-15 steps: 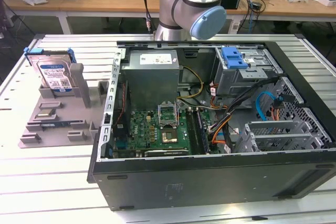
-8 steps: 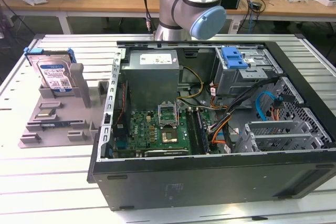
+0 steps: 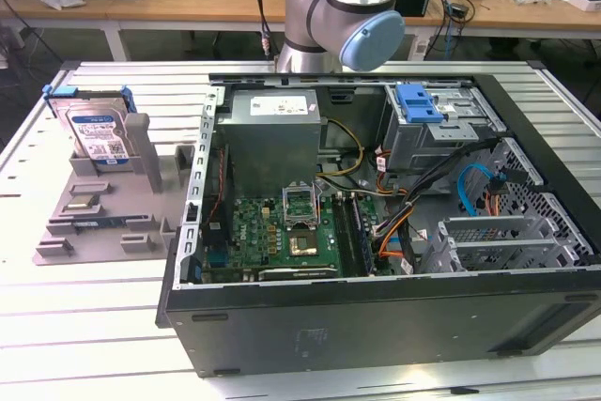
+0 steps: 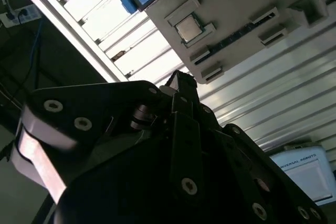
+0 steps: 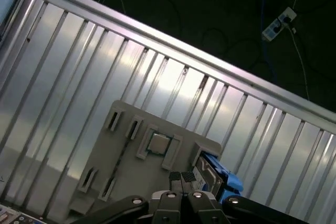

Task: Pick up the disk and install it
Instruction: 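Pick up the disk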

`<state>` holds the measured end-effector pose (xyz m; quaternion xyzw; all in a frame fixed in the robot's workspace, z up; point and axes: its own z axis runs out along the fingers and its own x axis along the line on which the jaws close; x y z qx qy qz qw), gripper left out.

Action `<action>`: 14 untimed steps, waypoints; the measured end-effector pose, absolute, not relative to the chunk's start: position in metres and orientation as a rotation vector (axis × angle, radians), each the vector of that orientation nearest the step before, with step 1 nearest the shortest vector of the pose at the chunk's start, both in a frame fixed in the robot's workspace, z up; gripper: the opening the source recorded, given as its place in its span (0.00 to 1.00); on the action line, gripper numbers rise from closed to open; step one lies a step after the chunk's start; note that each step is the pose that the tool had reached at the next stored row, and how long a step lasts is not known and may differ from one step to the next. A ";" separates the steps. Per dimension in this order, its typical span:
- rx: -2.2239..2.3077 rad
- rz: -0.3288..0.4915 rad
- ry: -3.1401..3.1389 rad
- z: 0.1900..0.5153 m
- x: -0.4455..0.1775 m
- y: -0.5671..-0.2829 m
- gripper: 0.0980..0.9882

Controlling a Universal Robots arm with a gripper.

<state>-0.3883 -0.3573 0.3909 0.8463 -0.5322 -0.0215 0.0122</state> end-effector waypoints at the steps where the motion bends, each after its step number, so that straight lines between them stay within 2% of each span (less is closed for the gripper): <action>1: 2.648 -0.067 -1.643 0.391 -0.388 -0.357 0.01; 14: 2.777 -0.063 -1.407 0.391 -0.388 -0.357 0.01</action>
